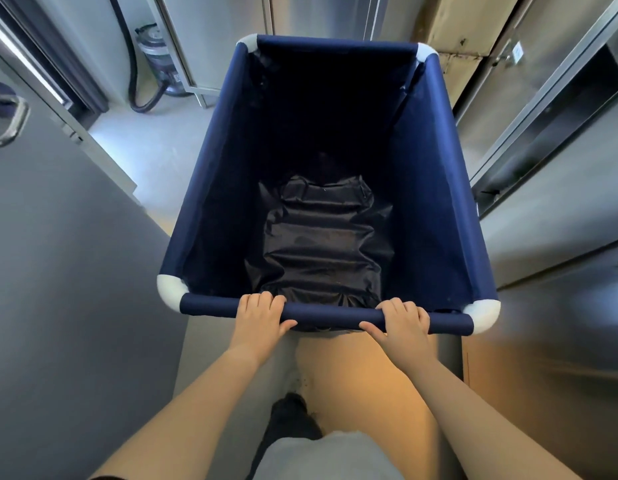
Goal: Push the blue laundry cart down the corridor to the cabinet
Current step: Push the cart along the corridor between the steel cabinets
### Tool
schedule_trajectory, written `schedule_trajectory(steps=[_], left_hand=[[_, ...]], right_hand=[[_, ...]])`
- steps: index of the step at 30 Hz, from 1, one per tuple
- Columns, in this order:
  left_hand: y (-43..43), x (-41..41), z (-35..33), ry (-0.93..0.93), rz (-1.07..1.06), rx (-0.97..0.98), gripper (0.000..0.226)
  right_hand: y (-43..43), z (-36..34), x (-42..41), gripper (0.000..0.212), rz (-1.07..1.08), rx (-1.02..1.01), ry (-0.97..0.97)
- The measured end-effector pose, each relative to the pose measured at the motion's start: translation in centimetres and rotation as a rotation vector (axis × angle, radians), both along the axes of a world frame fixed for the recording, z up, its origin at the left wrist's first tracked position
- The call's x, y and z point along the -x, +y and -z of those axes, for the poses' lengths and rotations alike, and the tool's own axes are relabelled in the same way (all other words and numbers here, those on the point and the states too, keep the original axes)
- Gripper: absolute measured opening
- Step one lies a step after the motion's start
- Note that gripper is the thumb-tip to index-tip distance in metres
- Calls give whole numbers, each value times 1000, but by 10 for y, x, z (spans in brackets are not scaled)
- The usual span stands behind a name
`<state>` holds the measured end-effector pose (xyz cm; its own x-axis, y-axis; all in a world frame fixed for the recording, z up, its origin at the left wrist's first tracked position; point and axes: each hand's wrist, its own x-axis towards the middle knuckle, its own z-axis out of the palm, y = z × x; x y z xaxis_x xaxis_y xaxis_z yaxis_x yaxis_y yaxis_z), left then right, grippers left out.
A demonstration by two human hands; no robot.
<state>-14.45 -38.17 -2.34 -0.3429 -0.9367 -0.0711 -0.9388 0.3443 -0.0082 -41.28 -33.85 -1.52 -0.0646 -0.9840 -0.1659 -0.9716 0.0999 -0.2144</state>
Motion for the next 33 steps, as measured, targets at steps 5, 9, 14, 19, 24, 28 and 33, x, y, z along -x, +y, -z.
schedule_trajectory(steps=[5, 9, 14, 19, 24, 28, 33], left_hand=[[-29, 18, -2, -3, -43, 10, 45], [-54, 32, -4, 2, -96, 32, 43], [-98, 51, -2, 7, -138, 27, 41], [-137, 67, -1, -11, -199, 8, 41], [-169, 77, -2, -28, -265, -7, 41], [-190, 87, -4, -35, -305, -26, 41], [-214, 101, -9, -47, -390, -73, 45]], right_hand=[[-46, 1, 20, 63, -46, 17, 1], [-85, 4, 35, 54, -84, 25, 11], [-144, 0, 54, 63, -126, 18, 34], [-197, 2, 68, 63, -168, 24, 36], [-245, 2, 78, 48, -234, 9, 35], [-279, 3, 85, 48, -288, 21, 38], [-320, 1, 95, 45, -372, 7, 13]])
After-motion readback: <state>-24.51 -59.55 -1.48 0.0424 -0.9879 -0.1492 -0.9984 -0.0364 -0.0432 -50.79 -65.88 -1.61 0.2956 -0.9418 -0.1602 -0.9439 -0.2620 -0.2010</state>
